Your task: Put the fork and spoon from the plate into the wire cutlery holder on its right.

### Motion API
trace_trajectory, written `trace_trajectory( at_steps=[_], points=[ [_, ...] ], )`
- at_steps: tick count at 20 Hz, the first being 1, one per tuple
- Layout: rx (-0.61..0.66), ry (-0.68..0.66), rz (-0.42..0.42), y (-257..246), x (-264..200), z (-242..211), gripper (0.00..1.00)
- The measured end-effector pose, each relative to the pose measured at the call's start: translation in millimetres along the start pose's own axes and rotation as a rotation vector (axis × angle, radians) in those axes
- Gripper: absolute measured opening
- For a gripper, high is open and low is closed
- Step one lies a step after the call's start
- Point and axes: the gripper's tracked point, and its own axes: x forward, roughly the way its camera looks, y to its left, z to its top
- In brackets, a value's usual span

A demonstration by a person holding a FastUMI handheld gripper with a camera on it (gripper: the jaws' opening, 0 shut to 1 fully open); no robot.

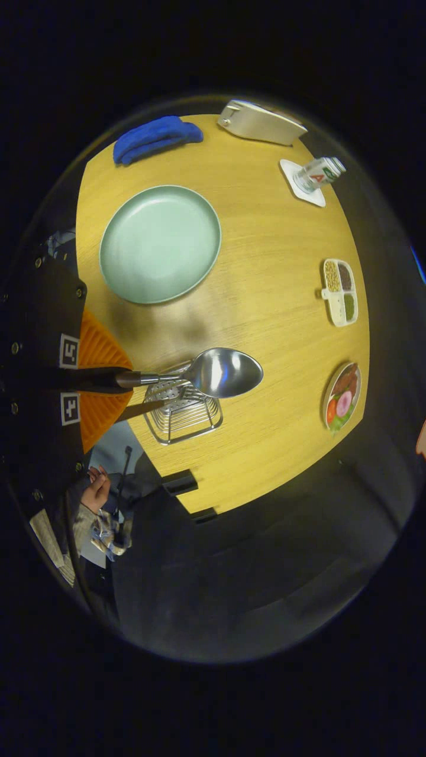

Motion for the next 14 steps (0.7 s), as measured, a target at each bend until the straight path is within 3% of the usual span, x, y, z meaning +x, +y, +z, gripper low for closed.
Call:
trace_trajectory(
  at_steps=[7, 14],
  points=[
    [0.161, 0.166, 0.007, -26, 12, -12, 0.01],
    [0.153, 0.321, 0.003, -19, 11, -11, 0.01]
  ],
)
